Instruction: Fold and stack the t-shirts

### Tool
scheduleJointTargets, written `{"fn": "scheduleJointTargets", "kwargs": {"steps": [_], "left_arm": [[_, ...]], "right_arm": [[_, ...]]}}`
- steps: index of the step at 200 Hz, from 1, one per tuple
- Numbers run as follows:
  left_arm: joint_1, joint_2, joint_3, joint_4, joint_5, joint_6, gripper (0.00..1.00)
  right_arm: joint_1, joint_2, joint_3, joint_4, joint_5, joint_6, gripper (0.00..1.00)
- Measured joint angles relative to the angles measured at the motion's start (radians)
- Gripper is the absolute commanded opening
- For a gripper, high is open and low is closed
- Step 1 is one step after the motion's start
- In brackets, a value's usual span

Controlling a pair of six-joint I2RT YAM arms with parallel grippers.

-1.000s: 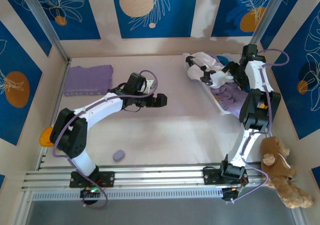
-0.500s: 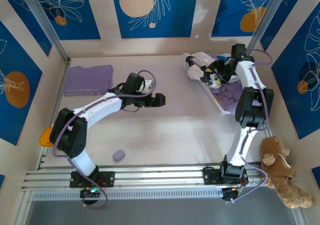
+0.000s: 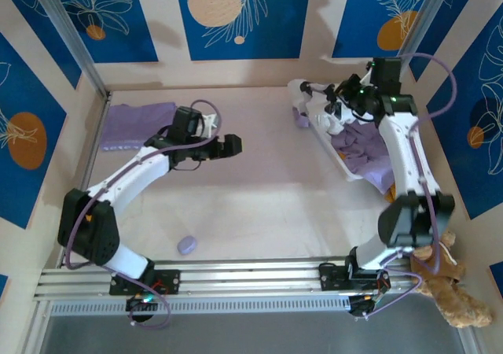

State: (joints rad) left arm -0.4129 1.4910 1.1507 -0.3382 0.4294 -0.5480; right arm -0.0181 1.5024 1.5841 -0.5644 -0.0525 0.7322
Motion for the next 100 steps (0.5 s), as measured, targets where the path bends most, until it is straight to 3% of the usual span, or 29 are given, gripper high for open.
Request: {"fn": "scheduleJointTargets", "kwargs": {"steps": [22,43,89,95,100], "left_arm": [[0.095,-0.066,-0.038,-0.024,0.011,-0.022,0.99],[0.167,-0.146,-0.064,-0.069,0.011,-0.017,0.99],[0.34,-0.313,-0.157,-0.169,0.046,0.032,0.99],[0.363,-0.326,-0.173,-0.182,0.051,0.039,0.99],[0.38,-0.333,-0.183,-0.195,0.055,0.047,0.99]], "right_arm": [[0.066,-0.161,-0.051,0.097,0.011,-0.037,0.0],[0.205,-0.277,-0.058,0.15,0.043,-0.098,0.0],[0.495,-0.327,-0.026,0.099,0.087,-0.13,0.0],[0.537,-0.321,-0.049,0.098,0.092,-0.128,0.09],[0.574,-0.31,-0.074,0.095,0.091,-0.121,0.27]]}}
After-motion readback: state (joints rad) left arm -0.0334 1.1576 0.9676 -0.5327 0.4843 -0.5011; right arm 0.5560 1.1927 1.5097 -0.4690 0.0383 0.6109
